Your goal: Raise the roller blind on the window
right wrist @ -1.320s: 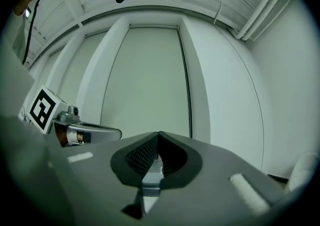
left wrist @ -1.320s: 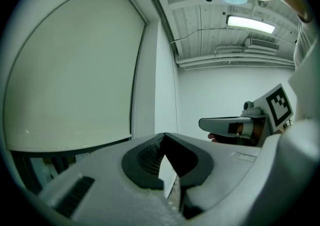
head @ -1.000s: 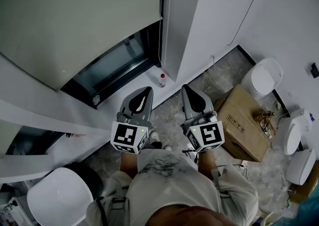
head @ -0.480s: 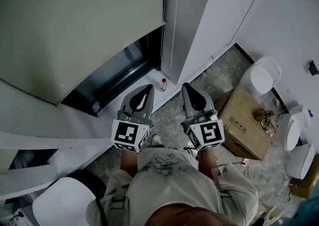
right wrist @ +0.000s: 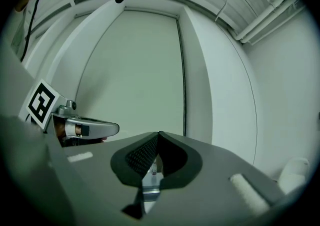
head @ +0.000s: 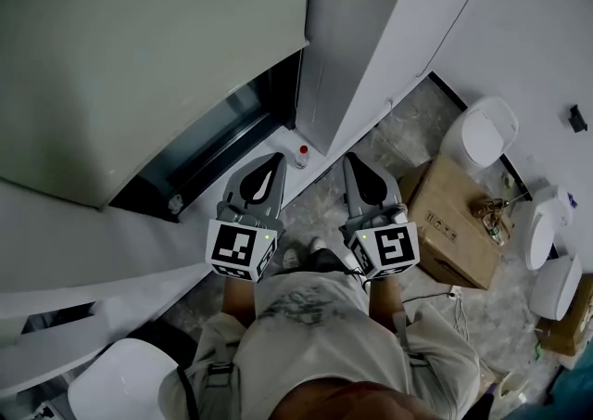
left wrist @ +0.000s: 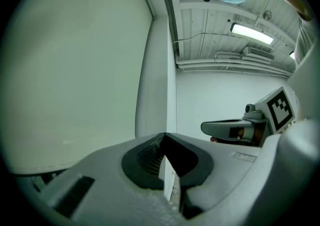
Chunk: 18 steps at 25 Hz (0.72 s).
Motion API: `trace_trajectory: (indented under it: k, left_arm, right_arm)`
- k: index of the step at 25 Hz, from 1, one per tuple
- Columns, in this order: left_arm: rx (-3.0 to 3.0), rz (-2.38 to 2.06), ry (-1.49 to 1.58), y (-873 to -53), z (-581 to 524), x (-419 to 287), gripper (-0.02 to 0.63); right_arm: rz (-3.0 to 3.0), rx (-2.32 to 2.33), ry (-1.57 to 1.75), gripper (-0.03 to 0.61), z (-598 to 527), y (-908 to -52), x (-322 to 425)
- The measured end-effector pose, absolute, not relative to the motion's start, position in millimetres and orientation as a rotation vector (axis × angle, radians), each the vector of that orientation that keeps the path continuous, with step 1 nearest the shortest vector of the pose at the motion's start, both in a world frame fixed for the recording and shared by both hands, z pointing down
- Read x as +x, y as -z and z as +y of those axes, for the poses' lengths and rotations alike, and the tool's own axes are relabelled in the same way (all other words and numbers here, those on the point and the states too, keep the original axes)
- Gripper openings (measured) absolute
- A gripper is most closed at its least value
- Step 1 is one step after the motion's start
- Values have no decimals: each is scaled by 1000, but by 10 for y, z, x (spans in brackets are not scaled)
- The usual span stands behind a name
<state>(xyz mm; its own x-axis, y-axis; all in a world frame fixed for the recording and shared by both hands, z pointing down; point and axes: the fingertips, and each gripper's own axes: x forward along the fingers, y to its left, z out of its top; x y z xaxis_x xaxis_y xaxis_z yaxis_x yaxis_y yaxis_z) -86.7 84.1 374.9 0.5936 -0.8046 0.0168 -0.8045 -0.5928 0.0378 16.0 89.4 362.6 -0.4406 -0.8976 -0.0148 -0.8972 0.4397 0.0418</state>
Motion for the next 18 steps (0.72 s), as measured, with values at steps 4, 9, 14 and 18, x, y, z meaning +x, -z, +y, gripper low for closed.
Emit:
trace_trajectory:
  k: [4,9,14,18]
  left_arm:
    - [2763,-1403,5,-3754,714,-897,0]
    - [2754,-1418,-6,-3773,525,-853,1]
    - [2747,-1449,-15,-3777,290,-800,2]
    - [2734,-1475,-26,-3792,99,-736,2]
  right_arm:
    - [-2625,1650,30,9,784,-3706,156]
    - [-2644,1642,28,9,563,-3713,192]
    - [-2681,1606,27,9,300,-3751,223]
    - [-2701,1579,29,11,83,-3753,275]
